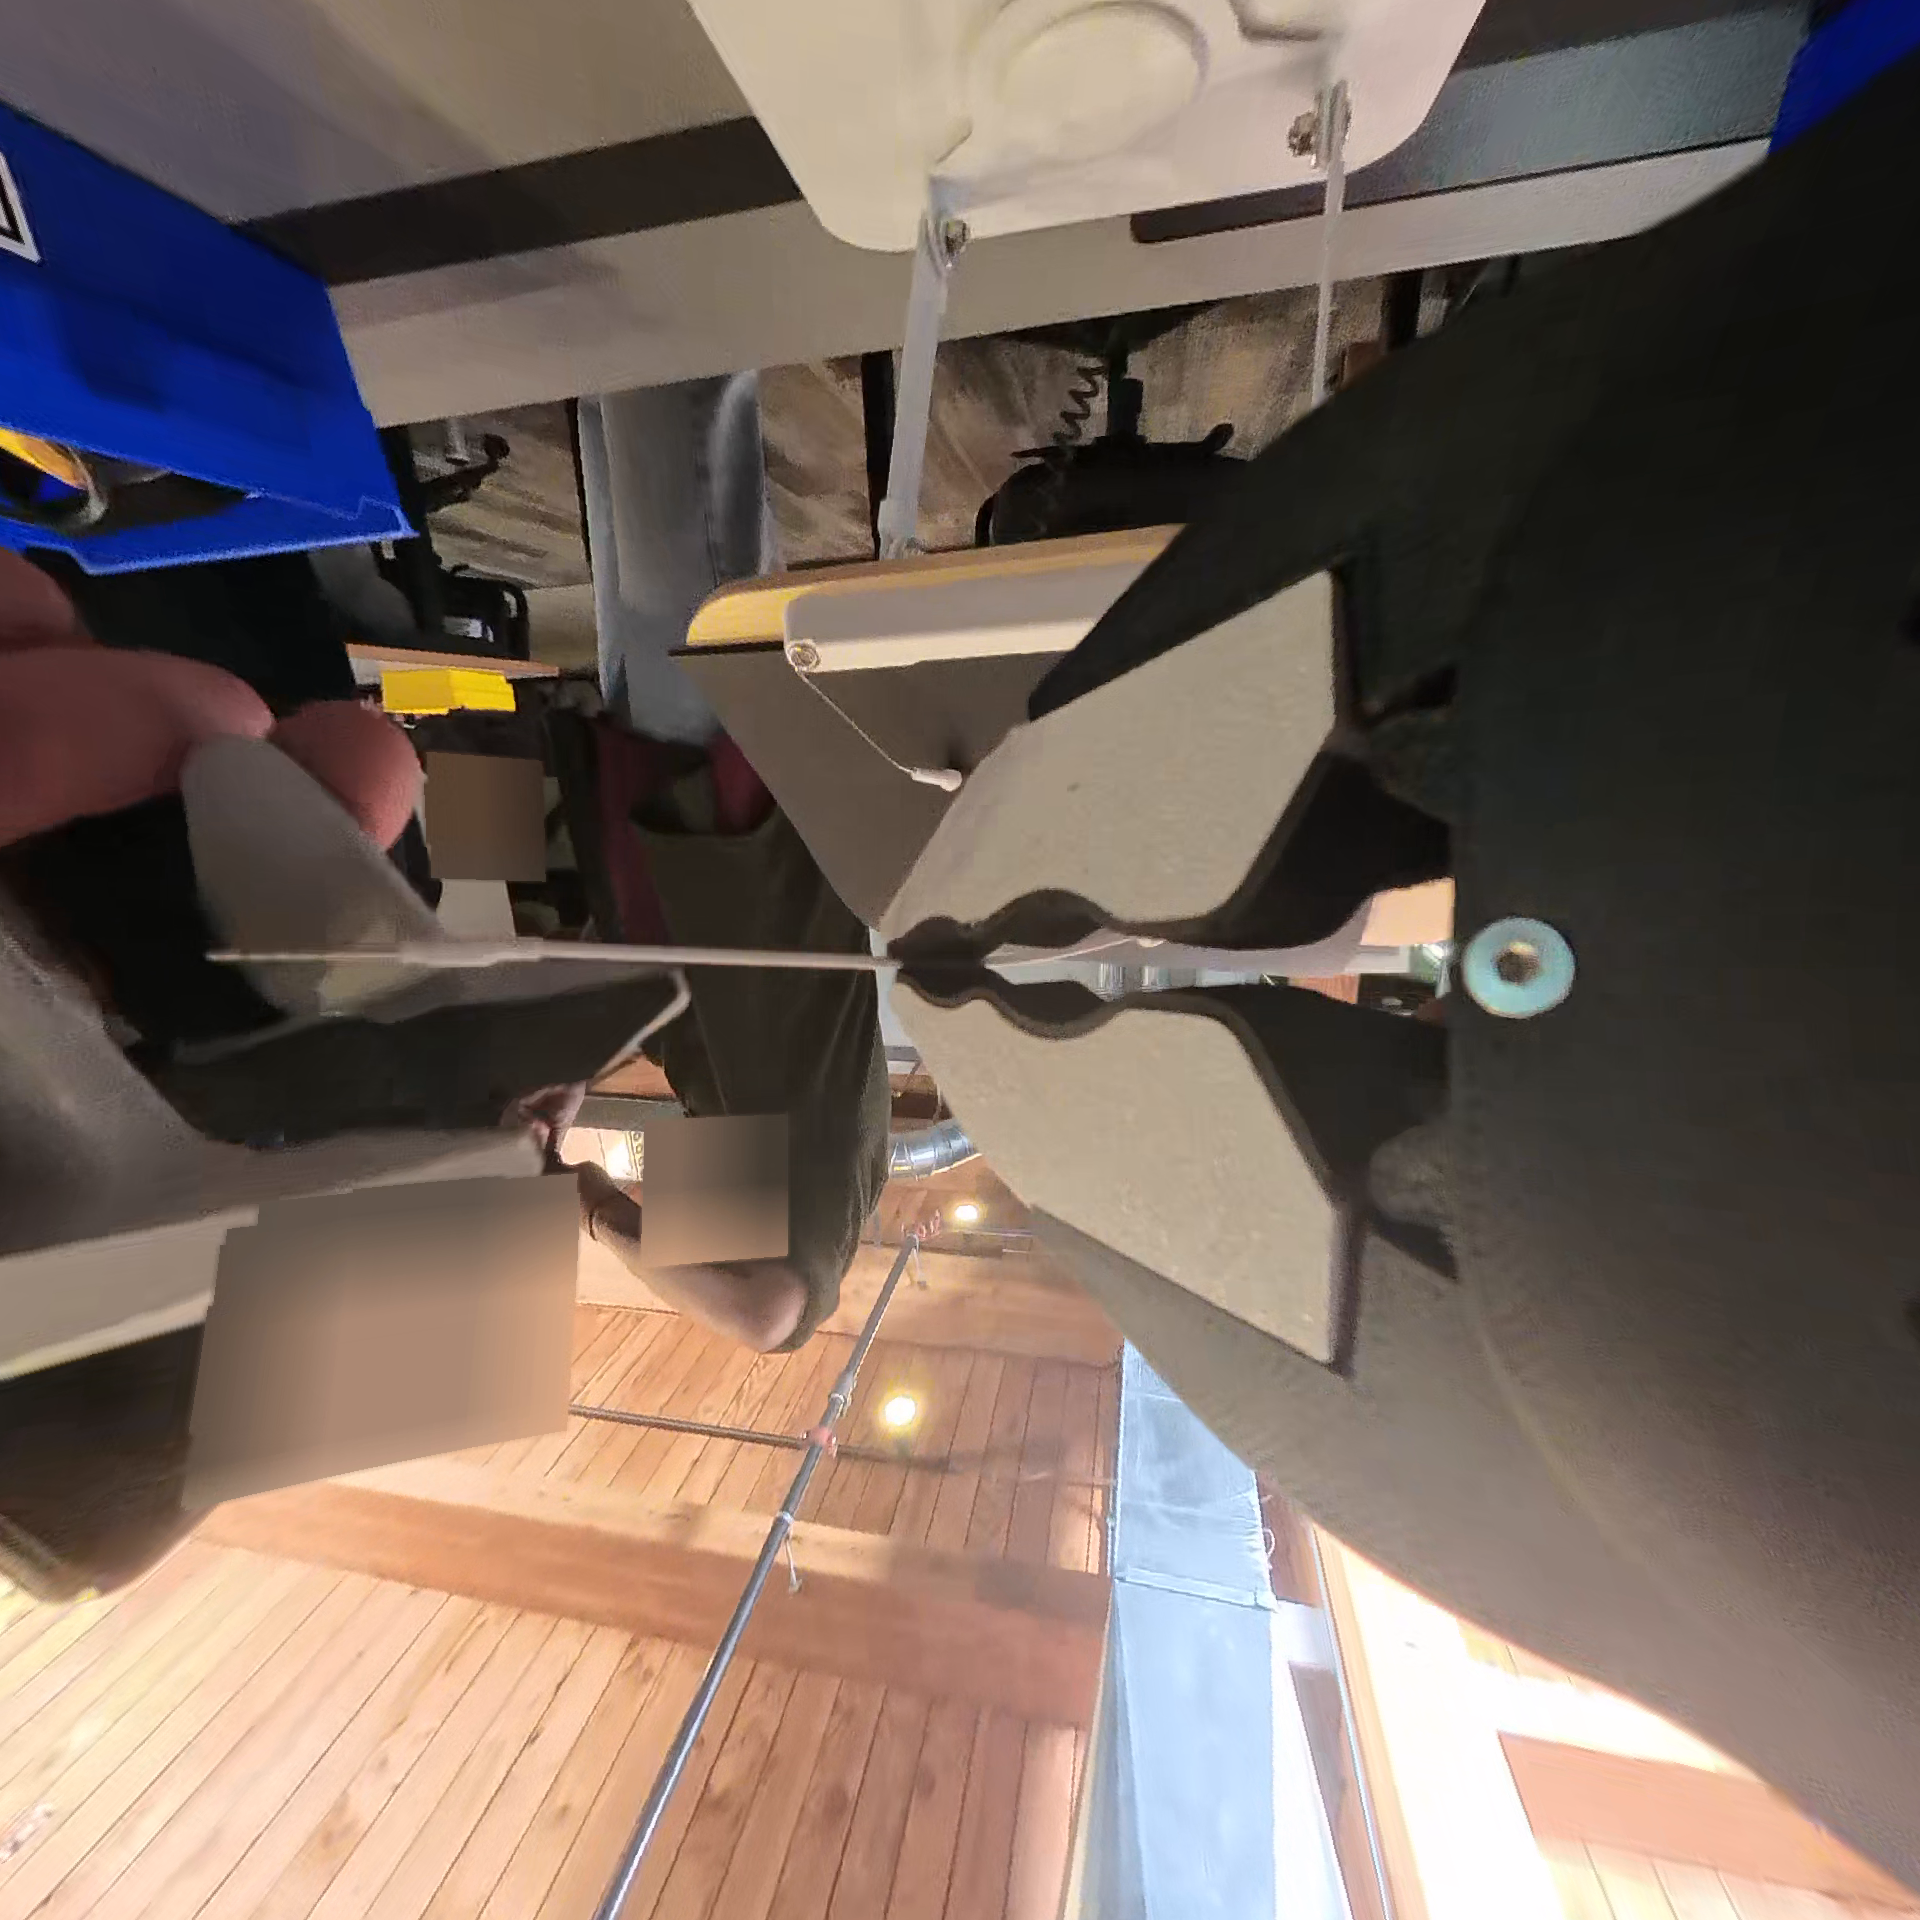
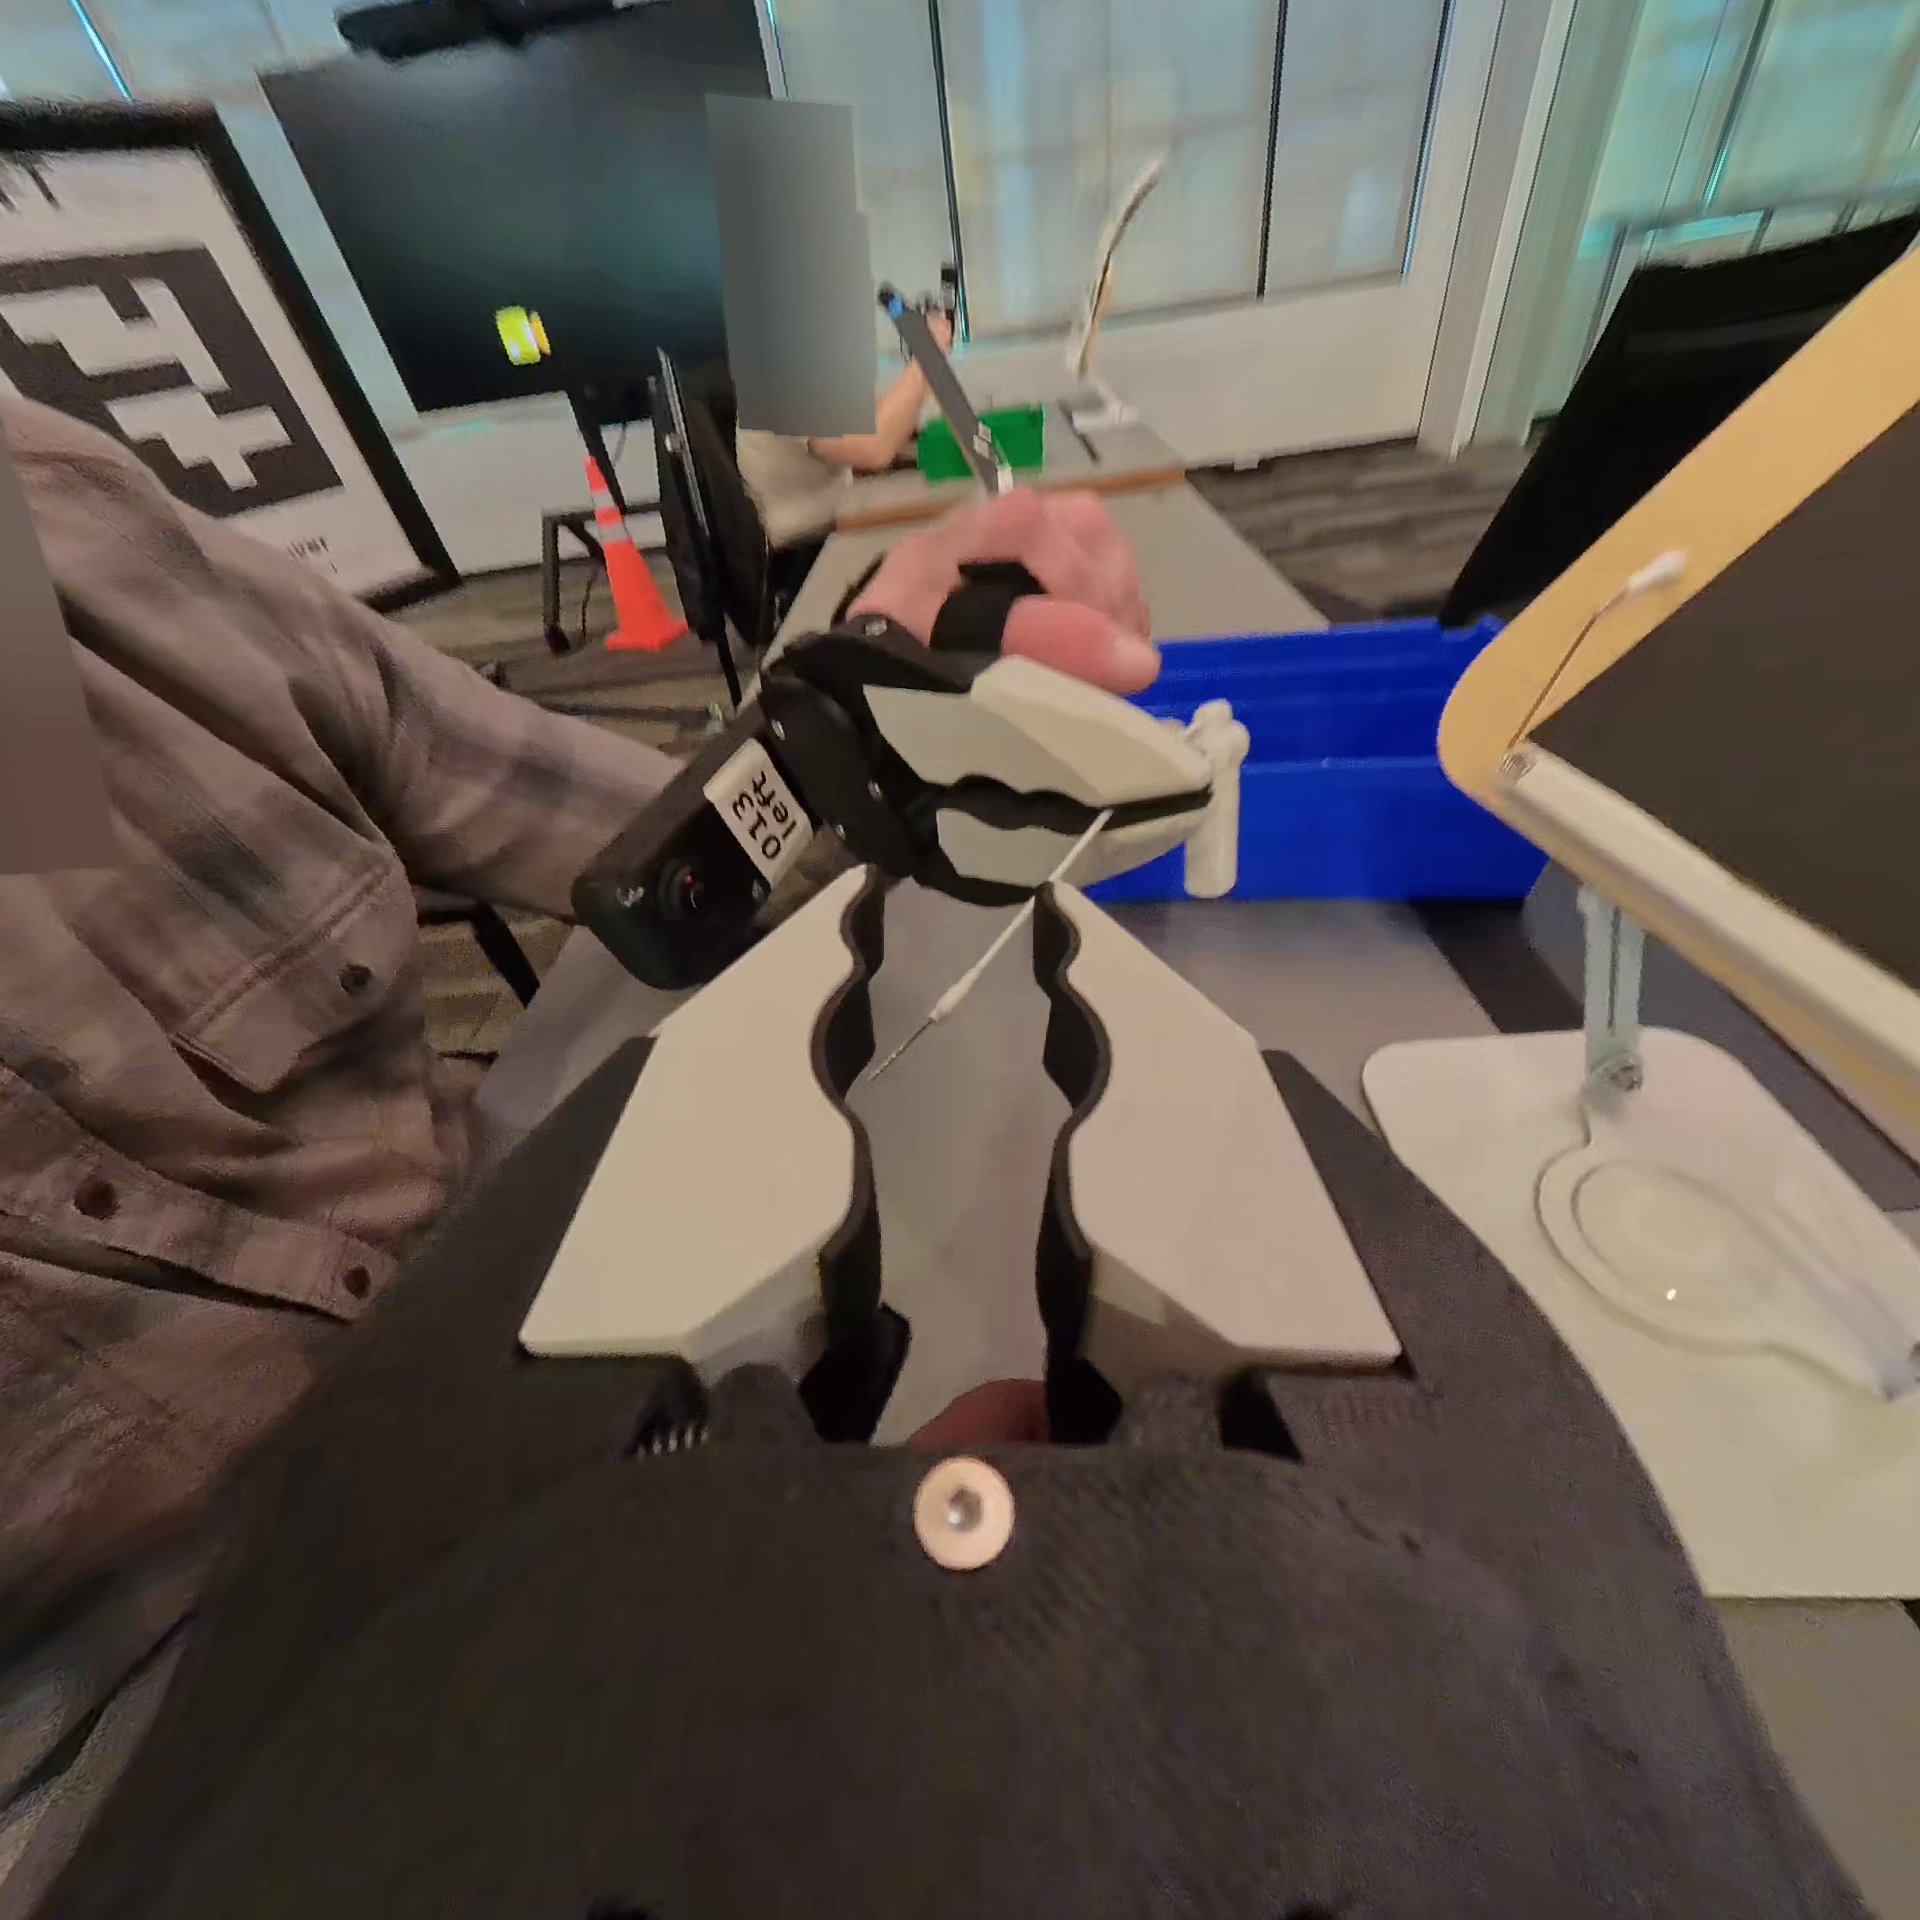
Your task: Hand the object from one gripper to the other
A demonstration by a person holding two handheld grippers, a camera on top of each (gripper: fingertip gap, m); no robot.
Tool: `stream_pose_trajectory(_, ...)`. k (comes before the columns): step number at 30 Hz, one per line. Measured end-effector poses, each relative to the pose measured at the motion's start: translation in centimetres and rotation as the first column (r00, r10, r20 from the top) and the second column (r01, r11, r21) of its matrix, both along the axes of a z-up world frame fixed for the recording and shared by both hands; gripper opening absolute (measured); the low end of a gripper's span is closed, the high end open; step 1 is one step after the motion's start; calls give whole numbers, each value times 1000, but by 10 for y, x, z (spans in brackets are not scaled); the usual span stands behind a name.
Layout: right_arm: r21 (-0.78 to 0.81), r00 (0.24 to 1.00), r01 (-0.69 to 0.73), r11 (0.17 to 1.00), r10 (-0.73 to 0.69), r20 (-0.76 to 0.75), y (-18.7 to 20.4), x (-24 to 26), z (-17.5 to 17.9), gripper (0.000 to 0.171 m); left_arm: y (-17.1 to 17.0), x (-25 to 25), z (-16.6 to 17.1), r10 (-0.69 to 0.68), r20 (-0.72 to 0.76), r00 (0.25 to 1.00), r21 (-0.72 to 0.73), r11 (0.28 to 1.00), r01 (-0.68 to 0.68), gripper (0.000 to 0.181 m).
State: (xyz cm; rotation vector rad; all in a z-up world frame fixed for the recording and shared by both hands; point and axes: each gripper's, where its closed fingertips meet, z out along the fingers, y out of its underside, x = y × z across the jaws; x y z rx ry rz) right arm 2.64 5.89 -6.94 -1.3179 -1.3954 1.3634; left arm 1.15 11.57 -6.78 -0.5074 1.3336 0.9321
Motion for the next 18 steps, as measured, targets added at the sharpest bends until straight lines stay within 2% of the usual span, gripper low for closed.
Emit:
stream_pose_trajectory(5,2,986,81,997,-81,144,15,-14,-31,22,3,-1,-1,13,-5,1000,9,1000,-12,0)
stream_pose_trajectory(8,38,982,111,993,-116,146,19,-11,-29,24,6,-1,-6,12,-11,1000,1,1000,-12,0)
stream_pose_trajectory(14,90,971,106,990,-122,206,17,-1,-35,3,8,0,-8,13,-9,1000,-7,1000,-13,0)
stream_pose_trajectory(18,132,968,130,983,-155,198,21,-3,-35,0,11,-3,-7,20,8,1000,-16,1000,-20,0)
